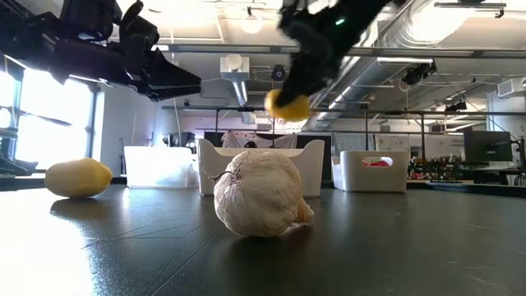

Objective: Sort produce into baskets
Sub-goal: Put the yellow lemon into the white bin

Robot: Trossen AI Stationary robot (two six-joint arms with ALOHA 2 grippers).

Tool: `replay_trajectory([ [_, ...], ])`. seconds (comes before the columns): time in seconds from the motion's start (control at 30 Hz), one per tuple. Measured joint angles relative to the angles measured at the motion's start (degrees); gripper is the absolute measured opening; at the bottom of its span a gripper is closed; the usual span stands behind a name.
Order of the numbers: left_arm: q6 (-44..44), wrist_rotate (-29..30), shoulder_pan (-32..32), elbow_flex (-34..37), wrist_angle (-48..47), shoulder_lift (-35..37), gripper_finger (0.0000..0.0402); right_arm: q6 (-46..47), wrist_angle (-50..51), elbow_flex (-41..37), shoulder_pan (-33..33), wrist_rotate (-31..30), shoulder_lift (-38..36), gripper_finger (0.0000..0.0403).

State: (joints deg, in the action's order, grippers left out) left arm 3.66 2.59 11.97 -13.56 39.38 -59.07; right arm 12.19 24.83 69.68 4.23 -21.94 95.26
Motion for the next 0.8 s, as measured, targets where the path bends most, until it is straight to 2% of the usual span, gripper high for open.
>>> replay_trajectory([
  [0.17,0.0,0.0,0.0,0.0,0.0,0.0,0.0233,-6.4,-1.4,6.4,-4.0,6.1,8.3,0.0140],
  [0.33,0.0,0.0,0.0,0.0,-0.1,0.0,0.0233,-8.3,-3.3,10.0,-7.1,11.9,14.0,0.0140],
  [0.67,0.0,0.0,0.0,0.0,-0.4,0.0,0.0233,-9.5,-3.7,10.9,-10.0,14.0,19.3,0.0143],
  [0.8,0.0,0.0,0.0,0.0,-0.4,0.0,0.0233,-12.3,-3.5,10.9,-9.7,12.8,20.5,0.0170],
])
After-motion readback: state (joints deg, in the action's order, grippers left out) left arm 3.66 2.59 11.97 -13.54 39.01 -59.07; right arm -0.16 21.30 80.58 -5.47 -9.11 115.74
